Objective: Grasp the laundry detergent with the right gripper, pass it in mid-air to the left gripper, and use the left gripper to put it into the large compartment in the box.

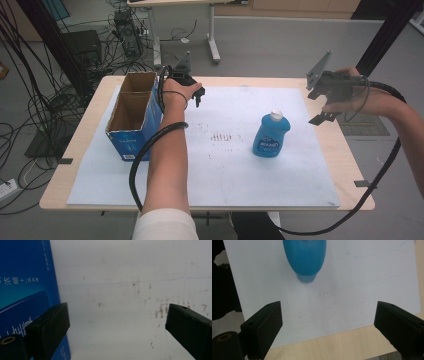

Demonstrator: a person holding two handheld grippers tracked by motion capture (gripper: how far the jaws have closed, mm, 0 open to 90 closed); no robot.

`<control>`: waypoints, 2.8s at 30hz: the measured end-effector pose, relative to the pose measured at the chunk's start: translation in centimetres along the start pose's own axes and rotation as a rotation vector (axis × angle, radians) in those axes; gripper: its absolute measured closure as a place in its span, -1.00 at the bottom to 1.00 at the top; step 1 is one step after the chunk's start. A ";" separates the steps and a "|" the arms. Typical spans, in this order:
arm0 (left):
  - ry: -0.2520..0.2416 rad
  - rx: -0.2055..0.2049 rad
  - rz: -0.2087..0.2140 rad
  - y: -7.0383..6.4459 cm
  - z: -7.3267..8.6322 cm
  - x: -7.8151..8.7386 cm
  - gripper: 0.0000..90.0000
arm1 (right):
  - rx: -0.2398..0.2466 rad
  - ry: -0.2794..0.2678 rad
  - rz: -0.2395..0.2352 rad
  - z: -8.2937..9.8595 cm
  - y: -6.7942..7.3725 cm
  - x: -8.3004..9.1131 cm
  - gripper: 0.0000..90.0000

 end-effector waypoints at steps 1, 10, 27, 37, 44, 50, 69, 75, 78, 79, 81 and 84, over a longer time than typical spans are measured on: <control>0.001 -0.001 -0.001 0.0 0.0 0.0 -0.87 | 0.000 0.000 0.002 0.0 0.0 -0.1 -0.82; -0.004 0.002 -0.002 0.2 0.2 0.4 -0.87 | 0.004 -0.001 0.006 -0.1 0.0 -0.1 -0.82; -0.008 -0.002 -0.002 0.1 0.4 0.6 -0.87 | 0.003 0.002 0.028 -0.1 0.0 0.0 -0.85; -0.012 -0.002 -0.005 0.2 0.4 0.8 -0.87 | -0.002 0.002 0.012 0.0 0.0 -1.0 -0.88; -0.010 -0.004 -0.006 0.1 0.5 0.7 -0.87 | -0.003 -0.006 -0.003 0.4 0.1 -1.9 -0.88; -0.011 -0.006 -0.007 0.0 0.4 0.7 -0.87 | -0.014 -0.009 -0.014 0.8 0.3 -2.8 -0.88; -0.012 -0.007 -0.011 -0.1 0.5 0.8 -0.87 | -0.045 -0.045 -0.038 2.0 0.9 -6.0 -0.88; -0.014 -0.008 -0.012 0.0 0.6 1.0 -0.87 | -0.054 -0.059 -0.045 2.2 1.0 -7.0 -0.88; -0.014 -0.006 -0.013 0.0 0.6 0.9 -0.87 | -0.064 -0.069 -0.048 2.3 1.1 -7.5 -0.88; -0.012 -0.005 -0.014 0.0 0.6 0.9 -0.87 | -0.067 -0.074 -0.053 2.4 1.1 -7.7 -0.88; -0.013 -0.006 -0.015 0.0 0.7 0.9 -0.87 | -0.072 -0.081 -0.058 2.5 1.2 -8.1 -0.88; -0.011 -0.007 -0.013 -0.1 0.7 0.9 -0.87 | -0.084 -0.098 -0.068 2.7 1.3 -8.9 -0.88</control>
Point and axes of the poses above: each handheld gripper's, and its own axes: x roughly backward along the jaws, z roughly out of its underside, y roughly to its left, the point moved 1 cm from there along -x, roughly forward along the jaws, and after that the axes turned 11 degrees about y, right-handed, at the moved point
